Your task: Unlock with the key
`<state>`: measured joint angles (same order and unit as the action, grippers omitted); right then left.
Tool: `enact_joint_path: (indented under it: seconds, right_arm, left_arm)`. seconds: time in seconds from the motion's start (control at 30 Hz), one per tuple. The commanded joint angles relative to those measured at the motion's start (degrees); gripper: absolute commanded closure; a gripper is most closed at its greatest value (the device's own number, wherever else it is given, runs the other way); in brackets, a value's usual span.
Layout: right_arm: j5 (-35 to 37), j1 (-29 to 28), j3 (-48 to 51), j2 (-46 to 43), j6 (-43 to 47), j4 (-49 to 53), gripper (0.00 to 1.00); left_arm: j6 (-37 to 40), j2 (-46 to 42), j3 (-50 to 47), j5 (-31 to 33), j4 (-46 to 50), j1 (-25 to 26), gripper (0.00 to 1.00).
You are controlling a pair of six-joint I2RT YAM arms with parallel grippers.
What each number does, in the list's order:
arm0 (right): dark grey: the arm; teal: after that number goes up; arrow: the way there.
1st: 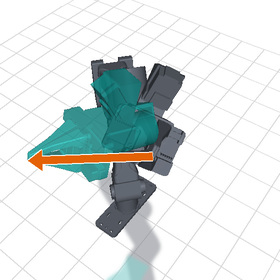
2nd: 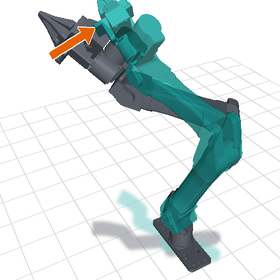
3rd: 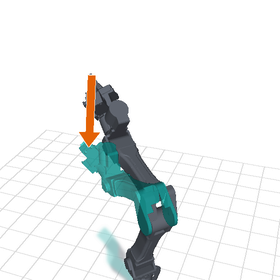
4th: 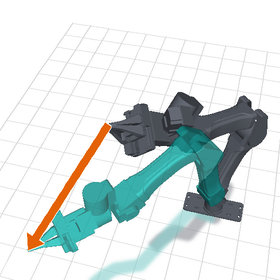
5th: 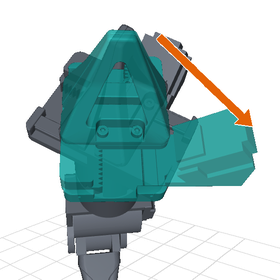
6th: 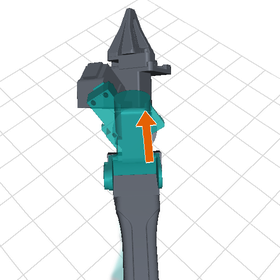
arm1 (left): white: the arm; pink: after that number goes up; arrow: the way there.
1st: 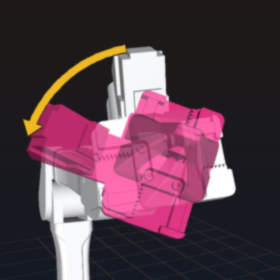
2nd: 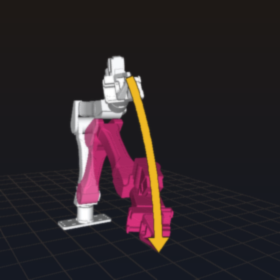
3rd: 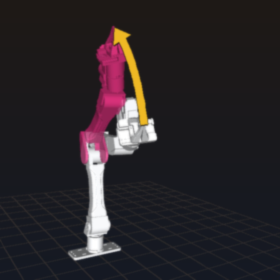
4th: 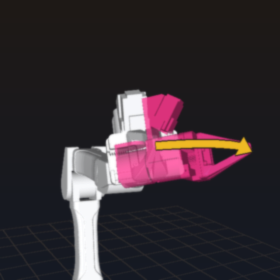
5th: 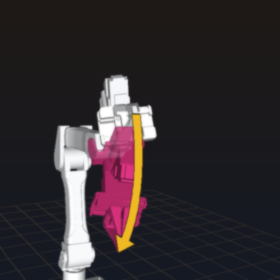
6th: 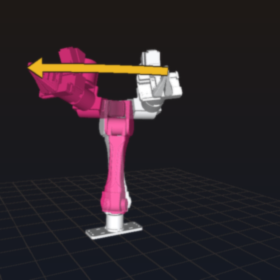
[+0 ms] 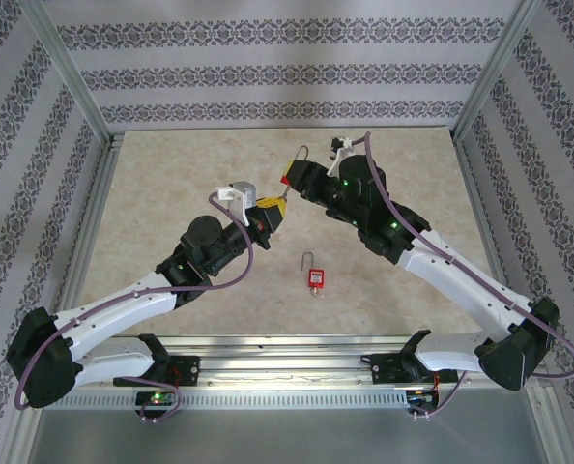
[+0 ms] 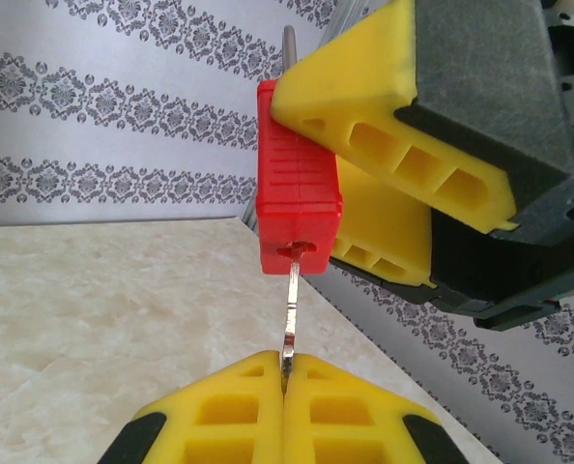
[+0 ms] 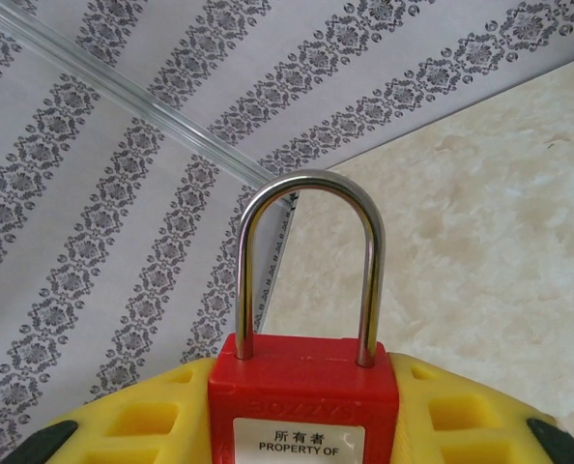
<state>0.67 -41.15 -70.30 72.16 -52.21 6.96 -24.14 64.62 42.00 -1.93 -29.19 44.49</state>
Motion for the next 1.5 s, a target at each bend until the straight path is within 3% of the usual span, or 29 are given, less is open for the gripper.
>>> enact_joint_path:
  seconds: [0.0, 0.83, 1.0, 1.2, 1.47]
  right_arm:
    - [-0.98, -1.03, 0.83, -0.14, 0.19, -1.59, 0.94]
    - [5.05, -8.12, 3.15, 1.49, -2.72, -1.67, 0.96]
    - [4.7, -7.04, -0.43, 2.67, -1.44, 4.5, 0.95]
    - [2.99, -4.79, -0.01, 4.06, -4.25, 5.32, 0.95]
    - [0.24, -3.3, -0.32, 6.6, -7.28, 5.49, 0.96]
  left_arm:
    - [2.26, -1.02, 3.16, 1.1, 1.61, -1.06, 1.0]
    - [7.83, 4.2, 8.76, 4.81, 1.26, -2.12, 1.0]
    - [11.36, 4.3, 9.34, 5.96, 5.33, -1.88, 1.0]
    - [23.68, 7.06, 10.12, 16.18, 9.33, 3.92, 1.0]
    - [38.72, 13.37, 11.45, 27.88, 6.04, 10.27, 1.0]
